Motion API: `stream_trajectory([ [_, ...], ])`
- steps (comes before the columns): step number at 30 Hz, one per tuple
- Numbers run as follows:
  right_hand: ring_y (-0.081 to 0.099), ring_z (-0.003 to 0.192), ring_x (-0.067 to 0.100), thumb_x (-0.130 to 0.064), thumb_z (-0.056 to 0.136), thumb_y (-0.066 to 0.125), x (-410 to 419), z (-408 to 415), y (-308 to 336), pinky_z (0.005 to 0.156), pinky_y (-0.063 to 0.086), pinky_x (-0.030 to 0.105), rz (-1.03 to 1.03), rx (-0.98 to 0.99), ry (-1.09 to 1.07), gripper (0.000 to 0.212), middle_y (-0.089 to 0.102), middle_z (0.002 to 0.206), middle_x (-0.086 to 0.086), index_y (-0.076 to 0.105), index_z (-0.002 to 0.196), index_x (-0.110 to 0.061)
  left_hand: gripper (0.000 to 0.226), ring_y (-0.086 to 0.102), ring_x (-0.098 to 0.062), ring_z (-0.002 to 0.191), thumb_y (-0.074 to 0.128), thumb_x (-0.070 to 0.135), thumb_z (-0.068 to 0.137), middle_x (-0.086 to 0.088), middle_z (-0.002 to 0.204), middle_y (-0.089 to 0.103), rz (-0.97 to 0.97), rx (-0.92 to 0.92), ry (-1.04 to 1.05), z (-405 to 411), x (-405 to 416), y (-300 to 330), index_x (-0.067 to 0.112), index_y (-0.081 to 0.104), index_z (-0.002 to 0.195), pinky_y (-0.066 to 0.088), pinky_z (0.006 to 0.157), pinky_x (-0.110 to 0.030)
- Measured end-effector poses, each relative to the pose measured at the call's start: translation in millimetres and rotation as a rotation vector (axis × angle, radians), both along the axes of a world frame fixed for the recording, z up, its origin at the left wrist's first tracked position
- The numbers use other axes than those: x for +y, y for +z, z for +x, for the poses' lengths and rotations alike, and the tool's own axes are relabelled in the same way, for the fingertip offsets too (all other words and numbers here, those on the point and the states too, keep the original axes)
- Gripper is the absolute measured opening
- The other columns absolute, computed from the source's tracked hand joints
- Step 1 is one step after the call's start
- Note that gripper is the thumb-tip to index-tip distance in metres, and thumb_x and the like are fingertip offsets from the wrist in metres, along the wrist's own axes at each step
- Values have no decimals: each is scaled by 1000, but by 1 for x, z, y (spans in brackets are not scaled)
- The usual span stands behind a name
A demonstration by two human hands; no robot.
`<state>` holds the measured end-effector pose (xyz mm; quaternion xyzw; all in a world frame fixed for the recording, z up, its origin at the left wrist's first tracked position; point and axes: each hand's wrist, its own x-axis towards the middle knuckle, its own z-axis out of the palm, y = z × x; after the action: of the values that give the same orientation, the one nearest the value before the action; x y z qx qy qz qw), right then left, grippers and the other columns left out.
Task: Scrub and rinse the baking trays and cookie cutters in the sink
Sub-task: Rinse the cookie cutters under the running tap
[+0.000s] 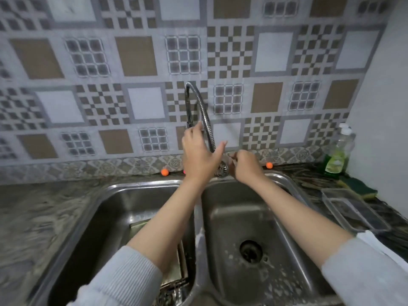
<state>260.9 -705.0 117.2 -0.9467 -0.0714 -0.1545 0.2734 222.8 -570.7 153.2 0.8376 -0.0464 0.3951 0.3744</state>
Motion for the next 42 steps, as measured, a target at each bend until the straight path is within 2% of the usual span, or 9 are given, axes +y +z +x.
stream_trajectory([
  [3,63,88,28,-8,90,54,9,23,7,74,52,35,16,-7,58,17,67,92,8,70,96,-11,62,47,-21,118,68,30,83,-7,125,52,9,32,1,13,3,-1,9,42,135,40,100,-30],
  [5,64,83,27,-11,89,55,12,41,9,71,53,34,63,-15,116,16,69,86,8,71,87,-11,49,54,-22,104,65,20,84,-9,112,57,46,7,-1,17,6,-4,6,49,128,46,91,-35],
  [12,64,83,25,-11,91,52,32,101,17,66,44,21,211,-86,237,25,70,92,9,69,107,-1,66,57,-17,83,61,-3,84,-9,94,62,-4,94,69,19,46,-30,11,37,144,45,76,-16],
  [14,65,88,27,-9,90,52,40,121,17,78,51,27,246,-94,242,26,70,100,13,66,110,1,68,61,-17,82,62,-8,80,-10,93,65,-18,92,116,22,60,-36,13,41,142,44,77,-12],
  [18,65,91,31,-8,90,53,57,158,18,84,54,46,333,-115,187,25,67,106,19,62,110,3,75,66,-19,94,54,-19,74,-8,102,66,-116,126,152,30,83,-42,14,43,141,53,90,-33],
  [26,55,115,28,-8,90,52,80,199,20,104,41,31,430,-47,126,41,57,118,6,53,130,-7,78,64,-11,95,47,-22,75,-5,107,64,-206,197,183,37,119,-39,18,41,141,55,87,-33],
  [29,54,110,24,-8,90,52,77,205,21,94,37,21,418,-31,124,36,52,124,7,57,126,-8,78,64,-17,94,49,-21,74,-5,98,64,-176,190,187,40,125,-43,17,41,142,56,83,-37],
  [34,53,82,17,-9,88,56,78,196,14,80,49,31,434,-186,131,10,56,100,3,61,96,-12,81,63,-16,94,50,-22,73,-5,98,62,-172,181,169,44,131,-47,18,39,143,57,83,-37],
  [42,56,90,21,-2,90,53,71,162,-32,80,37,19,324,-353,249,17,57,107,15,63,103,3,81,63,-12,92,50,-24,74,-4,100,59,-196,167,150,45,131,-48,17,39,143,57,84,-36],
])
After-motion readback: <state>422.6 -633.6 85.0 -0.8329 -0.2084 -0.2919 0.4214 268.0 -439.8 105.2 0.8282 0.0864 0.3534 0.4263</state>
